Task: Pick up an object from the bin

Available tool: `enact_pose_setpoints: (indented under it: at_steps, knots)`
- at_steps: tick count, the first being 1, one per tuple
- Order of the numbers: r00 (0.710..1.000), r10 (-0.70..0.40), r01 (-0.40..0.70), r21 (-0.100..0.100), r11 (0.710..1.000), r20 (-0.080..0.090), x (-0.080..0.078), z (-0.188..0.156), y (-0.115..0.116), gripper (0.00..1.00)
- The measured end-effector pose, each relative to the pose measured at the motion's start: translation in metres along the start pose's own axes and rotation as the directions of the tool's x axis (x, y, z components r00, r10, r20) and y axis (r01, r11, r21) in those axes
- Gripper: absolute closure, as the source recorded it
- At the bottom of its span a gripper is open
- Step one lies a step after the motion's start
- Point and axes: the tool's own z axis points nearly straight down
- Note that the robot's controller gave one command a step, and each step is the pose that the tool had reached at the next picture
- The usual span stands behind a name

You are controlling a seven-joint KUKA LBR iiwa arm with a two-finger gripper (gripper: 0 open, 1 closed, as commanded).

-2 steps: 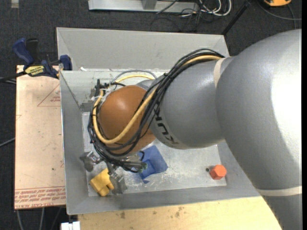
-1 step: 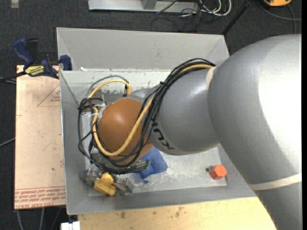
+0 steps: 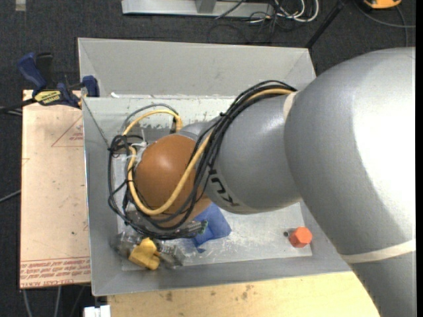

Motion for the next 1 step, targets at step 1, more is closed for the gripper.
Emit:
enact_pose_setpoints:
  at_steps: [1]
  knots:
    - [1.0,-0.001,0.001,0.0,1.0,0.003,-0.0014,-0.0004,0.0007,1.0]
